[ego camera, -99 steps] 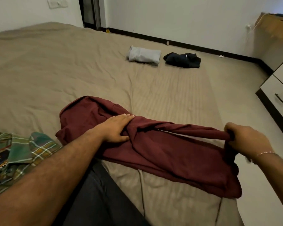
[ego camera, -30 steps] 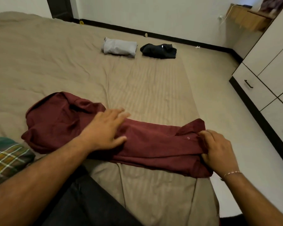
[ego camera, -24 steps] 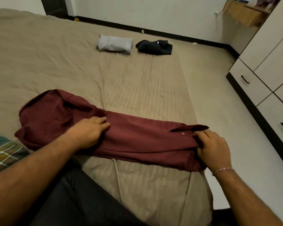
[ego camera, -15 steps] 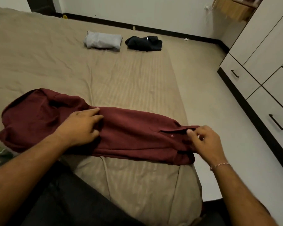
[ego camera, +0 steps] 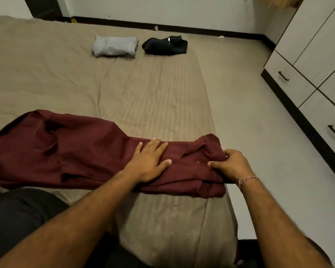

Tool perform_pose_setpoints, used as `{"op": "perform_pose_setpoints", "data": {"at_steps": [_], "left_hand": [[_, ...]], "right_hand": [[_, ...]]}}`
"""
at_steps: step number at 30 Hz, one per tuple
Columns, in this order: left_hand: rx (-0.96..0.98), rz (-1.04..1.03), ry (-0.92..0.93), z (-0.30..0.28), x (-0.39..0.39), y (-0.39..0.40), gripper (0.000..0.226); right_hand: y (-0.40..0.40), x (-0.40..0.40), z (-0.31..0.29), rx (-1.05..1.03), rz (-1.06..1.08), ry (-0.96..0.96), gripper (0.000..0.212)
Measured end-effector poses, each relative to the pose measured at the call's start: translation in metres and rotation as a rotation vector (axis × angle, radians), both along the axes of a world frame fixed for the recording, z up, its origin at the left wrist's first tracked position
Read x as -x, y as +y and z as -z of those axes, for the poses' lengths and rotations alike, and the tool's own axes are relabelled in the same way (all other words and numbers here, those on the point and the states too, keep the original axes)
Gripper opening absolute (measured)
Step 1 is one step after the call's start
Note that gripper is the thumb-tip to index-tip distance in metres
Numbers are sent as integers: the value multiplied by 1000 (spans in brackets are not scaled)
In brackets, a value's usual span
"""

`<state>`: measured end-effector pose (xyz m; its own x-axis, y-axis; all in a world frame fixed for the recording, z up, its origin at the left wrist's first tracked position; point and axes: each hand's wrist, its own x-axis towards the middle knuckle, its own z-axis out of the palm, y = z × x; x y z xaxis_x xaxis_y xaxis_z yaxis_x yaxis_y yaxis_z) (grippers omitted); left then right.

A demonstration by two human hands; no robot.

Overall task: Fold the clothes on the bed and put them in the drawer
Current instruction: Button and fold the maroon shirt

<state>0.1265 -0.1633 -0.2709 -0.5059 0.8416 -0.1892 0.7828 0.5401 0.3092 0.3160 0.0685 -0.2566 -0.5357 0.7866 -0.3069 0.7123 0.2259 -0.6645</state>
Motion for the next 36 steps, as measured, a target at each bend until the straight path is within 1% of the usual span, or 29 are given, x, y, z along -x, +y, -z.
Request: {"op": "perform_pose_setpoints", "data": {"at_steps": [1, 2, 4, 6, 7, 8, 9, 11, 12, 13, 14, 16, 17, 18, 19, 20, 21, 23, 25, 27, 28, 29, 30, 31, 32, 33, 34, 35, 36], "left_hand": [[-24, 24, 9, 0, 8, -10, 79], [-58, 24, 37, -1, 15, -21, 82], [-128, -46, 170, -2, 29, -41, 84], [-161, -199, 339, -4, 46, -59, 76], [-153, -281, 372, -4, 57, -65, 69], [-131, -343, 352, -1, 68, -70, 63], [-100, -387, 294, 2, 78, -73, 60], [-49, -422, 147, 11, 91, -75, 61], [-58, -419, 106, 14, 92, -75, 63], [-110, -408, 92, 14, 91, -74, 64], [-199, -391, 99, 8, 86, -72, 63], [-365, -307, 173, -12, 64, -64, 61], [-416, -256, 223, -24, 47, -61, 61], [-454, -212, 243, -34, 28, -60, 63], [-481, -172, 223, -42, 7, -62, 64], [-495, -137, 156, -45, -17, -63, 66], [-499, -102, 43, -46, -38, -68, 67], [-462, -40, -246, -44, -72, -72, 71], [-460, -50, -532, -41, -85, -63, 78], [-538, -216, -893, -49, -78, -51, 88], [-603, -335, -1064, -53, -71, -46, 93], [-672, -453, -1206, -56, -63, -43, 94], [-751, -558, -1332, -55, -55, -43, 92], [-827, -641, -1433, -52, -47, -45, 88], [-894, -712, -1495, -47, -40, -47, 80], [-942, -784, -1505, -43, -35, -51, 67], [-963, -852, -1453, -40, -30, -54, 50], [-956, -921, -1357, -37, -27, -56, 38], [-946, -980, -1275, -33, -25, -58, 33]], "right_hand": [[-3, 2, -2, -15, -22, 7, 34], [-6, 4, -5, -26, -50, 17, 28], [-13, 9, -8, -43, -88, 38, 25], [-18, 13, -8, -59, -92, 42, 27], [-20, 14, -9, -61, -91, 39, 29], [-21, 15, -8, -52, -88, 27, 32], [-23, 16, -8, -35, -80, 21, 36], [-29, 17, -12, 12, -62, 26, 50], [-32, 17, -12, 30, -56, 35, 56], [-34, 17, -11, 36, -52, 37, 57], [-36, 18, -12, 15, -55, 32, 48], [-41, 17, -14, -36, -59, 18, 20], [-42, 17, -14, -62, -67, 8, 14], [-44, 16, -15, -100, -84, -10, 12], [-47, 16, -15, -146, -95, -27, 14], [-49, 16, -17, -186, -95, -40, 18], [-51, 18, -20, -209, -91, -48, 21], [-54, 22, -31, -193, -81, -49, 22], [-64, 28, -45, -208, -98, -83, 23], [-82, 39, -57, -319, -133, -79, 24], [-95, 47, -64, -355, -173, -43, 26], [-109, 55, -70, -349, -250, 2, 28], [-126, 62, -78, -281, -355, 60, 31], [-142, 68, -85, -154, -458, 134, 33], [-156, 72, -90, -19, -510, 228, 31], [-163, 74, -92, 51, -477, 336, 26], [-167, 74, -94, 56, -368, 447, 20], [-166, 71, -92, 16, -221, 538, 15], [-163, 67, -87, -41, -71, 581, 13]]}}
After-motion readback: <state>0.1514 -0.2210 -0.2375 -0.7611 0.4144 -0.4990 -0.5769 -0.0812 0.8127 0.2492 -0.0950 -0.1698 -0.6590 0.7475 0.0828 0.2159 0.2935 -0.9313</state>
